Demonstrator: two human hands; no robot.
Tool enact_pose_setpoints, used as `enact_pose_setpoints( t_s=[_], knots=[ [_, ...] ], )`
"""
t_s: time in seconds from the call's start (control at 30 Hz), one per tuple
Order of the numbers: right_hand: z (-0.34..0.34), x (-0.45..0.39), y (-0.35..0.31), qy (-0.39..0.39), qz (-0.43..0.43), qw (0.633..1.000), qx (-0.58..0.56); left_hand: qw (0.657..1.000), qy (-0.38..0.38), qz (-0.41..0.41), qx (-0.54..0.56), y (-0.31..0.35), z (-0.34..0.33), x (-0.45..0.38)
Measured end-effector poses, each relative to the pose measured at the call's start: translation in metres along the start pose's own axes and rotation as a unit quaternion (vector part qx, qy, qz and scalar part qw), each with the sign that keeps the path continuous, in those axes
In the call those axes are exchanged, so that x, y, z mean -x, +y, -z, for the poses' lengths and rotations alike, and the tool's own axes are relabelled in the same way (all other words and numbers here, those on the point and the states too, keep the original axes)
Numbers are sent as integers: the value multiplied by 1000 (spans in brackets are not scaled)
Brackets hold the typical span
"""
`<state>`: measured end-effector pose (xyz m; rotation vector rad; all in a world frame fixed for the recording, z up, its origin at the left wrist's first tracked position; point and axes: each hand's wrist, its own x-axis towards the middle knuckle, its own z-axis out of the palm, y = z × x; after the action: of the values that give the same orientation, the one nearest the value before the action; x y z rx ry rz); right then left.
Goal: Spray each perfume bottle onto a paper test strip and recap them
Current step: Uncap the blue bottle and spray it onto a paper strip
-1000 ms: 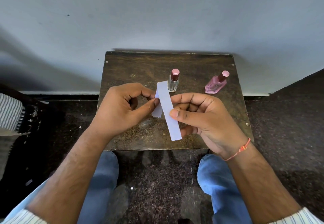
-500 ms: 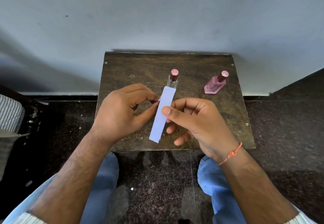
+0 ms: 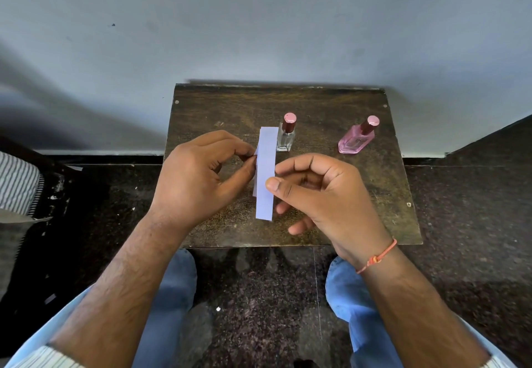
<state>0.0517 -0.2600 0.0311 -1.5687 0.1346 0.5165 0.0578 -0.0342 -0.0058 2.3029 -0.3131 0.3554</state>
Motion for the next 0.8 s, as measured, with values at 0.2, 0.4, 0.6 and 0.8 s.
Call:
enact_pose_setpoints(
  t_s=[0.2,0.4,0.6,0.8],
  knots=[
    [-4,1,-5,-5,-36,996,-82,999,-23,-24,-18,-3,-3,1],
    [-5,1,-7,0,-42,996,-85,998,-45,-42,-3,-3,-2,1],
    [-4,4,-11,-22,-45,996,-71,995,-67,-47,61,2,1,2],
    [-8,8,-15,-53,-68,993,-86,996,-63,-28,52,2,-1,1]
  ],
)
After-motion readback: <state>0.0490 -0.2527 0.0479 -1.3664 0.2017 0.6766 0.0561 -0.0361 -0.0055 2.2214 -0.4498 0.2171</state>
